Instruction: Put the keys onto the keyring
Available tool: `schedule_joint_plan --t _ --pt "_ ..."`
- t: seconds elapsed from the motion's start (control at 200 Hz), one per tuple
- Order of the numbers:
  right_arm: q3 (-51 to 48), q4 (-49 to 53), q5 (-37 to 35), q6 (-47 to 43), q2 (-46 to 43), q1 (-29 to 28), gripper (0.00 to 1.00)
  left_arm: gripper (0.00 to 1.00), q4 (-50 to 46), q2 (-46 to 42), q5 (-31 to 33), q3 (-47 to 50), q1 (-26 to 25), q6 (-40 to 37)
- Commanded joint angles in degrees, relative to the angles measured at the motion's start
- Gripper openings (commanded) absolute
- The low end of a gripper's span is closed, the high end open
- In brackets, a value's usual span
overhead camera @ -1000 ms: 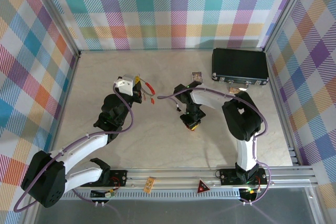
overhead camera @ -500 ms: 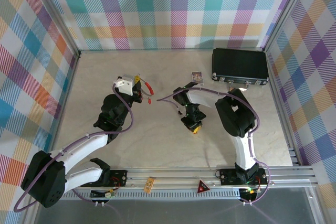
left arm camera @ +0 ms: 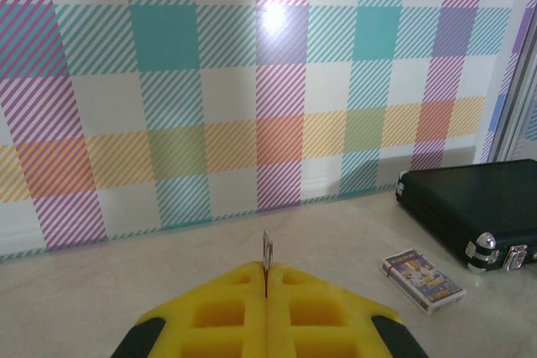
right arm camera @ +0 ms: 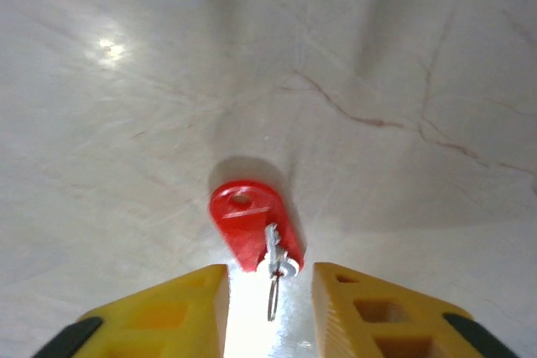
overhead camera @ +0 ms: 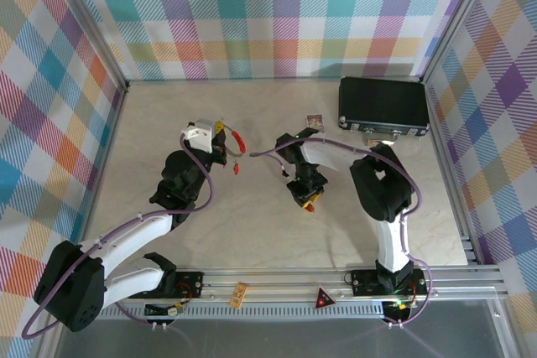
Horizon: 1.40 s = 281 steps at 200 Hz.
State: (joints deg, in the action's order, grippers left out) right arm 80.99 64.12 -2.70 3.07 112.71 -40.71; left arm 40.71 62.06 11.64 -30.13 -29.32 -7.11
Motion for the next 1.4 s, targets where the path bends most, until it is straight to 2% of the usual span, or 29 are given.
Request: schedule_joint_plan --t 0.0,0.12,0.39,0.52,0.695,0.9,1.085,1.245,1.4 --pt "-3.42 -4.93 1.76 3.09 -7.77 0.05 0.34 0.0 3.49 0.23 -0.27 0.25 0.62 0.24" --pt "-13.0 -15.34 0.79 7.29 -17.56 0.01 0.35 0.0 3.54 0.7 -1.26 0.16 0.58 0.67" --pt "-42.04 -47.51 -5.03 19.36 -42.18 -2.2 0.37 0.0 4.62 3.53 -4.73 -0.27 0.58 3.67" --pt "-54.42 -61.82 -10.58 21.6 -51.02 -5.51 0.37 0.0 4.64 4.12 -6.16 -0.29 0.57 5.42" --pt "-66.23 -73.06 -17.45 21.53 -59.28 -9.96 0.37 0.0 5.23 4.48 -7.71 -0.11 0.49 7.55" --pt "-72.56 -77.08 -23.06 21.45 -63.5 -14.64 0.34 0.0 5.68 5.11 -9.16 -0.46 0.44 8.99" --pt "-76.7 -82.32 -24.33 21.72 -64.27 -15.29 0.31 0.0 5.82 4.84 -9.52 -0.46 0.45 9.33" --pt "-79.12 -88.0 -26.53 21.23 -62.5 -16.58 0.28 0.0 5.89 4.64 -9.44 -0.54 0.41 9.5" --pt "-78.59 -90.74 -26.14 20.66 -57.05 -17.1 0.28 0.0 5.89 4.86 -10.03 -0.63 0.27 10.05"
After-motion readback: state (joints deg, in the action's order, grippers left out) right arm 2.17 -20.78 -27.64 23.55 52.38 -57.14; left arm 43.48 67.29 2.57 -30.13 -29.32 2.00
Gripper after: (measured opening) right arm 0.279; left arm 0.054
